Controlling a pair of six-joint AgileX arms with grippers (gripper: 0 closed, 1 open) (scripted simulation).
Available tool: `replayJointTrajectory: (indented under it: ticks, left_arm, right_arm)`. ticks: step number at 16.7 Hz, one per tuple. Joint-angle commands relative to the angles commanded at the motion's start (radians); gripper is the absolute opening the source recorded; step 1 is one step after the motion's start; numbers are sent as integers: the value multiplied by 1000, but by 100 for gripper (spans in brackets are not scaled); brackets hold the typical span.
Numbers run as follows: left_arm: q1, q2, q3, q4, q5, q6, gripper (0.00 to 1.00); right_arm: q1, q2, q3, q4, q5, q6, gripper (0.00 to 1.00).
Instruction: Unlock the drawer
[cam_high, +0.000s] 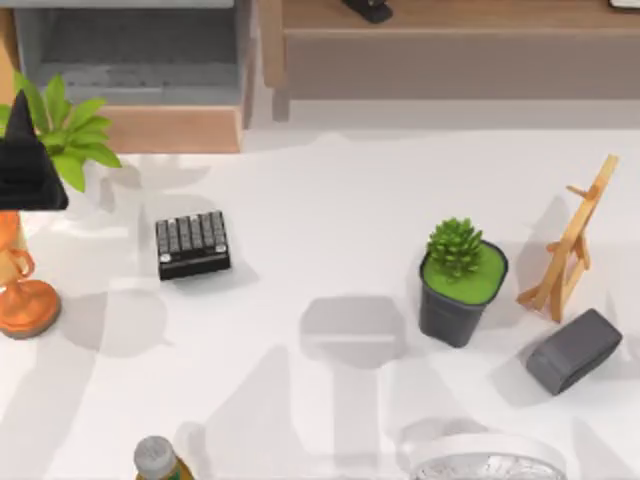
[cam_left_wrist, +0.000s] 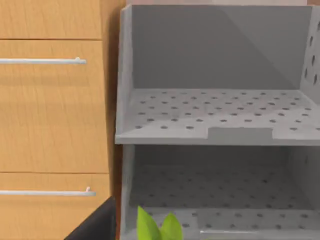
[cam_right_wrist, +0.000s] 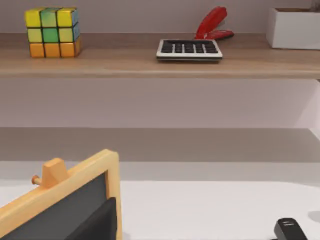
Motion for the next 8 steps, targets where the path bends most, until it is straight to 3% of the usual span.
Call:
replayJointTrajectory:
  ticks: [4,8]
  left_arm:
    - [-54,241,105,121,-54,3,100]
    - [-75,333,149,171,-77,6,100]
  right_arm:
    - [0,0,0,0,0,0,100]
    - [0,0,0,0,0,0,100]
